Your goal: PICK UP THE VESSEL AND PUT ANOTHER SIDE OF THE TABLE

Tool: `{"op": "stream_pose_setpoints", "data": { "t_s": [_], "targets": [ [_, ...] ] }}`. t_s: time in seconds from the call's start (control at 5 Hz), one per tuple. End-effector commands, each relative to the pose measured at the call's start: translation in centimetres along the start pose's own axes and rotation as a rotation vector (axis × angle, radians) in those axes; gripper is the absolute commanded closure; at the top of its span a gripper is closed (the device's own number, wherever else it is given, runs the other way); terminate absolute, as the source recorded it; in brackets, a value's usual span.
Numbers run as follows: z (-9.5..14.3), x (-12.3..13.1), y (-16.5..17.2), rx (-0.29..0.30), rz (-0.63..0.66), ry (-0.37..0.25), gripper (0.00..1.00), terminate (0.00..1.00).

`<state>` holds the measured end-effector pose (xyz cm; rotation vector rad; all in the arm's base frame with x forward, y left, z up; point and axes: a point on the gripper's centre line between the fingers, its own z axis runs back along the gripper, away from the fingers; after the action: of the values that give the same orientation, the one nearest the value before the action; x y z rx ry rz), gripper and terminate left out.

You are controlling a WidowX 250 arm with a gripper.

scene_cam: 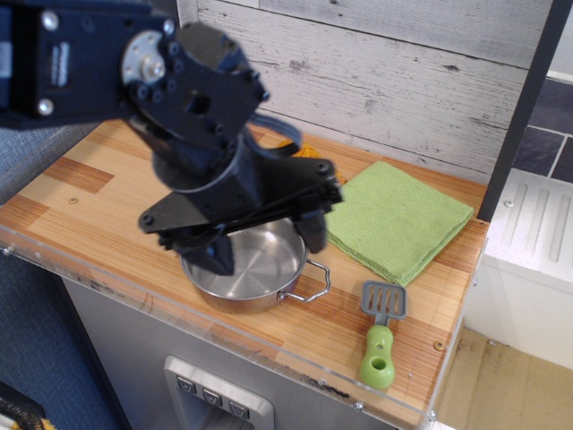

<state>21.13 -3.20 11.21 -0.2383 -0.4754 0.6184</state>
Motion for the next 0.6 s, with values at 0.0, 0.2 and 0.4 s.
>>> {"op": "stream_pose_setpoints", "data": {
  "t_s": [0.0, 0.2, 0.4],
  "targets": [
    [-1.0, 1.5, 2.3, 0.036, 0.152, -0.093, 0.0, 0.0],
    [-2.0, 2.3, 3.9, 0.072, 0.185, -0.105, 0.0, 0.0],
    [-2.6, 3.2, 4.8, 0.111, 0.203, -0.115, 0.0, 0.0]
  ]
}}
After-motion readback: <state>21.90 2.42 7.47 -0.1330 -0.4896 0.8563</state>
